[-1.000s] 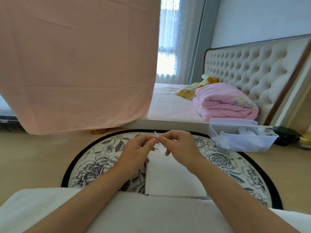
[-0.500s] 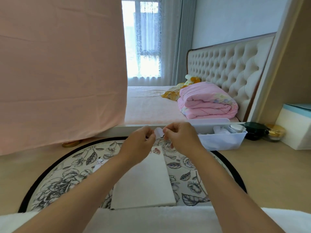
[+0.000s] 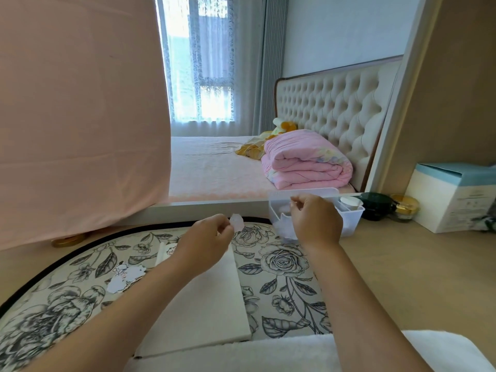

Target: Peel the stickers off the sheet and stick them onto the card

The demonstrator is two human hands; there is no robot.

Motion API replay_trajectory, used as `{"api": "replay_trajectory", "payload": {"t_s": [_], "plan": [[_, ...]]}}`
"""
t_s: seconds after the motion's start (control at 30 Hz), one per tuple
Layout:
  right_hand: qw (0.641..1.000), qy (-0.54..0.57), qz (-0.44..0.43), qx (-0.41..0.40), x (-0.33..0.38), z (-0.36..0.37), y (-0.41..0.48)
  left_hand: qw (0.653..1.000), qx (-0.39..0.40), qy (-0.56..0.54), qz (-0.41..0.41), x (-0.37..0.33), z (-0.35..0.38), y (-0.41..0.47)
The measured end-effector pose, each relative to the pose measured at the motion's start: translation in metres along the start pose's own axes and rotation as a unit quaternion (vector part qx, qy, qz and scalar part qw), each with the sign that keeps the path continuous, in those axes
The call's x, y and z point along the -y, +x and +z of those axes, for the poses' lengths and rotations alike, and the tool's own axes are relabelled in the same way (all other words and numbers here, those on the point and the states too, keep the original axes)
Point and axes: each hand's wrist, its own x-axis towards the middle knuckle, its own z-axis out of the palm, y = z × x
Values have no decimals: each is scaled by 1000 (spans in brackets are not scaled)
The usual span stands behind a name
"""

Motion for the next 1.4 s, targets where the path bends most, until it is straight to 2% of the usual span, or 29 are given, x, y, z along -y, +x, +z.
{"api": "replay_trajectory", "payload": {"t_s": [0.17,0.23,0.3,0.37,0.43,0.63,0.7,0.83,0.9,0.93,0.97,1.03,1.1,1.23,1.4], "plan": [[1000,-19,-7,13,5,-2,-2,999,11,-39,-23,5,-5,-7],[999,-4,-43,25,19,-8,-5,995,17,-90,-45,6,-9,-9],[989,53,-109,87,40,-12,-10,987,17,-145,-66,6,-15,-11],[964,114,-166,175,64,-12,-20,978,10,-188,-85,7,-23,-15],[942,145,-209,219,81,-8,-31,969,8,-221,-107,11,-34,-21],[926,161,-285,190,101,8,-54,942,48,-292,-158,25,-63,-41],[925,169,-285,185,106,13,-60,925,59,-329,-181,29,-69,-47],[920,223,-249,206,116,17,-69,860,120,-451,-205,40,-80,-59],[920,244,-211,222,119,19,-71,830,125,-496,-224,45,-84,-62],[918,259,-179,240,120,19,-73,831,101,-498,-226,48,-84,-62],[911,281,-139,267,121,19,-73,854,63,-470,-213,52,-84,-63],[885,320,-61,333,122,20,-75,924,-9,-352,-146,61,-83,-66],[852,351,-9,389,122,21,-78,957,-40,-274,-90,69,-80,-69],[820,375,33,431,122,23,-80,975,-56,-209,-46,74,-75,-69],[825,375,48,419,122,25,-80,981,-50,-184,-34,77,-72,-65]]}}
